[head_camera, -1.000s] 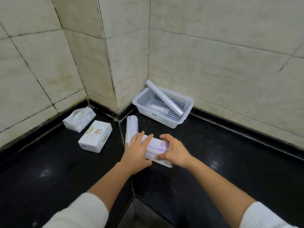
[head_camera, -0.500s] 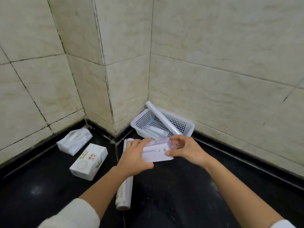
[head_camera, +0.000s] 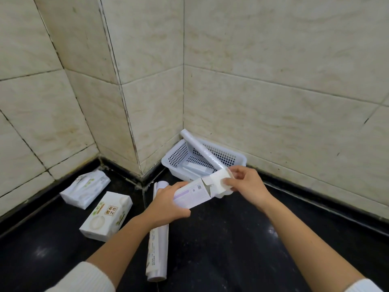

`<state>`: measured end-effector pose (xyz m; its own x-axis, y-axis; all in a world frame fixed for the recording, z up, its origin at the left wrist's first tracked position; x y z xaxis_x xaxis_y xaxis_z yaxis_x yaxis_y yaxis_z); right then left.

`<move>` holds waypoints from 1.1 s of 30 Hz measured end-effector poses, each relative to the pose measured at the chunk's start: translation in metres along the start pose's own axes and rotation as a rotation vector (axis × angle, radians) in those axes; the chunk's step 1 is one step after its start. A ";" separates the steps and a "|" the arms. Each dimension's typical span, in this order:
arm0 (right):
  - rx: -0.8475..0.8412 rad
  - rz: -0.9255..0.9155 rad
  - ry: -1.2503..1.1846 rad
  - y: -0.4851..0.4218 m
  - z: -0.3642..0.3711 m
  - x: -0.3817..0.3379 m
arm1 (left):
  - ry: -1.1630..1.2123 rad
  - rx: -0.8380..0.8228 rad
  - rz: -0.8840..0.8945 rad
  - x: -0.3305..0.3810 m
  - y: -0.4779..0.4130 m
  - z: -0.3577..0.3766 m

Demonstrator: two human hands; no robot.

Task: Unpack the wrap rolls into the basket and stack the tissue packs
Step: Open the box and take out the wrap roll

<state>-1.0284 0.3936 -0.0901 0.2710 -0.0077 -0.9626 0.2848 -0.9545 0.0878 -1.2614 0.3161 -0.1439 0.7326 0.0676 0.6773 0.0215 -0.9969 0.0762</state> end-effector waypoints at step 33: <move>-0.239 -0.147 0.081 0.028 0.017 -0.021 | 0.022 -0.050 0.046 0.017 0.014 -0.005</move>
<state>-1.0417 0.3616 -0.0714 0.2802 0.1582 -0.9468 0.5324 -0.8463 0.0162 -1.2522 0.3035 -0.1275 0.7168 0.0230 0.6969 -0.0462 -0.9957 0.0803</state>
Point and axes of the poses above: each hand's wrist, its own y-axis away from the middle knuckle, its own z-axis out of the palm, x = y × z, the point moved 3 cm from there along -y, towards the middle knuckle, and after that the axes turned 8 degrees about -y, right-handed, at the moved point
